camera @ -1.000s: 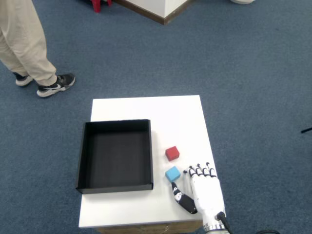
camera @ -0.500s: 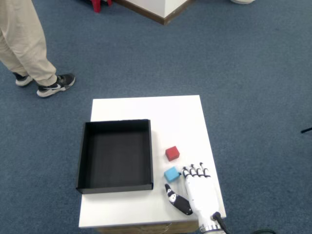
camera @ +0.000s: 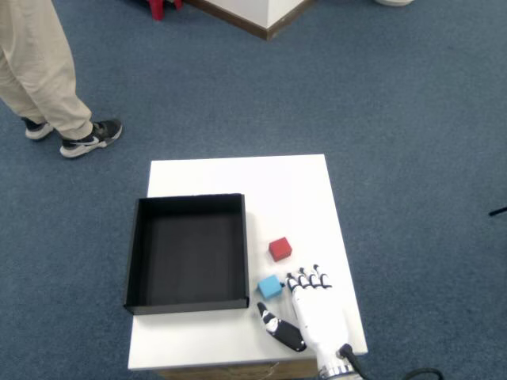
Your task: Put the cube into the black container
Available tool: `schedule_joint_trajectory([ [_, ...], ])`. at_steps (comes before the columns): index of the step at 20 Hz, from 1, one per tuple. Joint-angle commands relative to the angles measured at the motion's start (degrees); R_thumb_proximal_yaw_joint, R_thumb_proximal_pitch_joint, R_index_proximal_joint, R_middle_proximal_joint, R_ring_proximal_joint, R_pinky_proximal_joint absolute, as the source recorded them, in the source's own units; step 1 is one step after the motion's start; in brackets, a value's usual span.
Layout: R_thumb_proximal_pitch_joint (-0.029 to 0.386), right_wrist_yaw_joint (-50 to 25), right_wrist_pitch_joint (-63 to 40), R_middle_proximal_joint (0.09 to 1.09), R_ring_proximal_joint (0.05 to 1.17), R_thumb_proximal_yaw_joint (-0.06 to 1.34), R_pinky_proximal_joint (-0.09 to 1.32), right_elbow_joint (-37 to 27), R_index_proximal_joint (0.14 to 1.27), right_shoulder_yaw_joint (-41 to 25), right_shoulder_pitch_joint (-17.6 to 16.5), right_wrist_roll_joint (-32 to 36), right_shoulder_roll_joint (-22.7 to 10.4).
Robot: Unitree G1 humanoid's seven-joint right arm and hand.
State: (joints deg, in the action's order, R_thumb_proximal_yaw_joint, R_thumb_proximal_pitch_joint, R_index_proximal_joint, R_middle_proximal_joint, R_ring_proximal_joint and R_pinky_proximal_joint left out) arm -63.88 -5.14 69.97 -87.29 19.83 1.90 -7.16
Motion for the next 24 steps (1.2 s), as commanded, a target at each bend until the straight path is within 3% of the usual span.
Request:
schedule_joint_trajectory([
  [1, 0.086, -0.41, 0.82, 0.35, 0.25, 0.28, 0.04, -1.15, 0.56, -0.30, 2.25, 0.51, -0.43],
  [10, 0.087, 0.30, 2.86, 0.35, 0.24, 0.25, 0.03, -2.30, 0.57, -1.39, 3.00, 2.29, -0.38],
  [17, 0.135, -2.67, 3.89, 0.37, 0.26, 0.31, 0.04, -4.64, 0.59, -1.38, 4.28, 3.68, -0.25],
  [24, 0.149, -2.59, 5.17, 0.38, 0.26, 0.36, 0.05, -4.97, 0.62, -1.56, 5.00, 4.57, -0.09],
])
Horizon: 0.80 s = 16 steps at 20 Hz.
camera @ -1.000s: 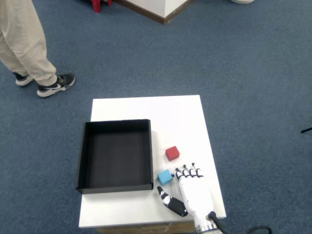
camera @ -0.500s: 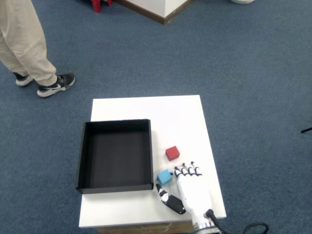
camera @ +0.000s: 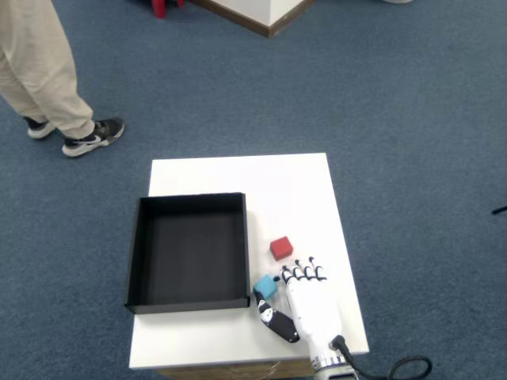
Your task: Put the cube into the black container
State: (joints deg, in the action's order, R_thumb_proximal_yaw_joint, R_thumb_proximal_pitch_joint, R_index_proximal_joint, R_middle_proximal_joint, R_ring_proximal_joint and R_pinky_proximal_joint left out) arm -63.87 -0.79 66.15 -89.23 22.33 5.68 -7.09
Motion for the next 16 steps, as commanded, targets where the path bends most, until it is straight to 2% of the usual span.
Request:
schedule_joint_trajectory([
  [1, 0.150, -2.36, 0.84, 0.38, 0.26, 0.37, 0.05, -1.16, 0.63, 0.35, 2.53, 0.80, -0.14],
  [8, 0.172, -0.88, -0.62, 0.39, 0.27, 0.50, 0.06, -0.07, 0.66, 0.32, 2.06, 0.22, -0.18],
  [11, 0.199, -1.05, -2.21, 0.40, 0.27, 0.62, 0.06, 0.76, 0.76, 0.33, 1.79, -0.54, -0.21],
  [16, 0.212, -1.12, -4.72, 0.41, 0.28, 0.80, 0.06, 1.74, 0.86, 0.57, 1.20, -1.13, -0.33],
])
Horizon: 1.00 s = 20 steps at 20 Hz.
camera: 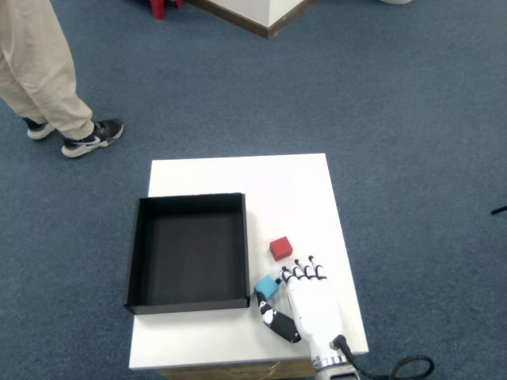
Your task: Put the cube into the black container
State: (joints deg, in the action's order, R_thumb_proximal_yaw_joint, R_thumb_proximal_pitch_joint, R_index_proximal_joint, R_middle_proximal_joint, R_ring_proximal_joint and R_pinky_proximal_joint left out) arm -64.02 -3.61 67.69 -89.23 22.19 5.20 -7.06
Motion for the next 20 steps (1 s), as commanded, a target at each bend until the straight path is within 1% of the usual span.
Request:
schedule_joint_trajectory([
  [1, 0.209, -1.36, -2.41, 0.42, 0.28, 0.85, 0.05, 0.26, 0.93, 0.63, 1.26, -0.80, -0.37],
  [2, 0.207, -1.70, -2.68, 0.42, 0.28, 0.87, 0.05, 0.26, 0.96, 0.65, 1.23, -0.93, -0.38],
  [3, 0.212, -2.06, -2.94, 0.43, 0.28, 0.97, 0.05, 0.24, 1.05, 0.67, 1.22, -1.09, -0.38],
  [4, 0.212, -2.36, -3.21, 0.43, 0.28, 1.12, 0.05, 0.23, 1.12, 0.70, 1.18, -1.22, -0.39],
  [5, 0.197, -2.53, -3.41, 0.44, 0.28, 1.21, 0.05, 0.24, 1.16, 0.74, 1.14, -1.27, -0.39],
  [6, 0.177, -2.80, -3.71, 0.45, 0.28, 1.24, 0.05, 0.24, 1.17, 0.75, 1.11, -1.34, -0.39],
  [7, 0.153, -3.12, -4.01, 0.46, 0.29, 1.25, 0.05, 0.24, 1.16, 0.70, 1.09, -1.43, -0.40],
  [9, 0.135, -3.78, -4.43, 0.46, 0.29, 1.25, 0.05, 0.24, 1.14, 0.63, 1.03, -1.62, -0.42],
  [20, 0.151, -7.68, -5.87, 0.48, 0.29, 1.25, 0.03, 0.87, 1.11, 1.92, 0.81, -2.02, -0.42],
])
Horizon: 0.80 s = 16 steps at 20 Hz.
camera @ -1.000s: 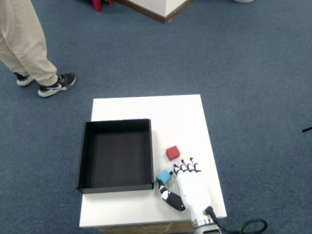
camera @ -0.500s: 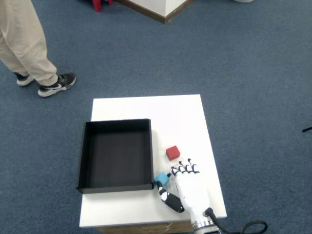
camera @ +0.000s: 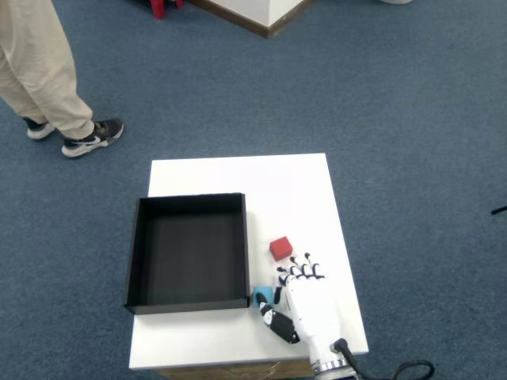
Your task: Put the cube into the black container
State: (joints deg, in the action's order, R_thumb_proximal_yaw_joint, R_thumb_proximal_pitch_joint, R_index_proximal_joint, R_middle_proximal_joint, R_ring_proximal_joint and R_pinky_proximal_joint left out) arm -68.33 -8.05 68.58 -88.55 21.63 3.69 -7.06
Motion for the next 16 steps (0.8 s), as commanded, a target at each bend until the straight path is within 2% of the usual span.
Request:
schedule_joint_trajectory([
  [1, 0.152, -4.43, -1.72, 0.48, 0.29, 1.25, 0.03, -0.09, 1.11, 1.35, 1.43, -0.59, -0.42],
  [5, 0.156, -9.11, -2.05, 0.48, 0.29, 1.25, 0.03, -0.30, 1.10, 1.52, 1.79, -0.87, -0.39],
  [6, 0.154, -10.19, -2.01, 0.48, 0.29, 1.22, 0.04, -0.36, 1.09, 1.52, 1.84, -0.96, -0.38],
  [7, 0.142, -10.98, -1.95, 0.48, 0.29, 1.07, 0.04, -0.41, 1.02, 1.51, 1.87, -1.05, -0.38],
  [8, 0.105, -11.92, -1.82, 0.47, 0.29, 0.80, 0.04, -0.48, 0.83, 1.48, 1.90, -1.22, -0.39],
  [10, 0.075, -12.39, -1.49, 0.43, 0.29, 0.69, 0.04, -0.50, 0.67, 1.32, 1.98, -1.61, -0.43],
  [13, 0.041, -9.39, -1.18, 0.41, 0.27, 0.68, 0.03, 0.32, 0.65, 1.17, 1.92, -2.24, -0.46],
  [14, 0.009, -8.66, -1.25, 0.39, 0.27, 0.68, 0.03, 0.50, 0.64, 1.26, 1.88, -2.57, -0.48],
  [16, -0.005, -8.72, -1.59, 0.38, 0.26, 0.68, 0.03, 0.74, 0.62, 1.51, 1.86, -3.07, -0.51],
])
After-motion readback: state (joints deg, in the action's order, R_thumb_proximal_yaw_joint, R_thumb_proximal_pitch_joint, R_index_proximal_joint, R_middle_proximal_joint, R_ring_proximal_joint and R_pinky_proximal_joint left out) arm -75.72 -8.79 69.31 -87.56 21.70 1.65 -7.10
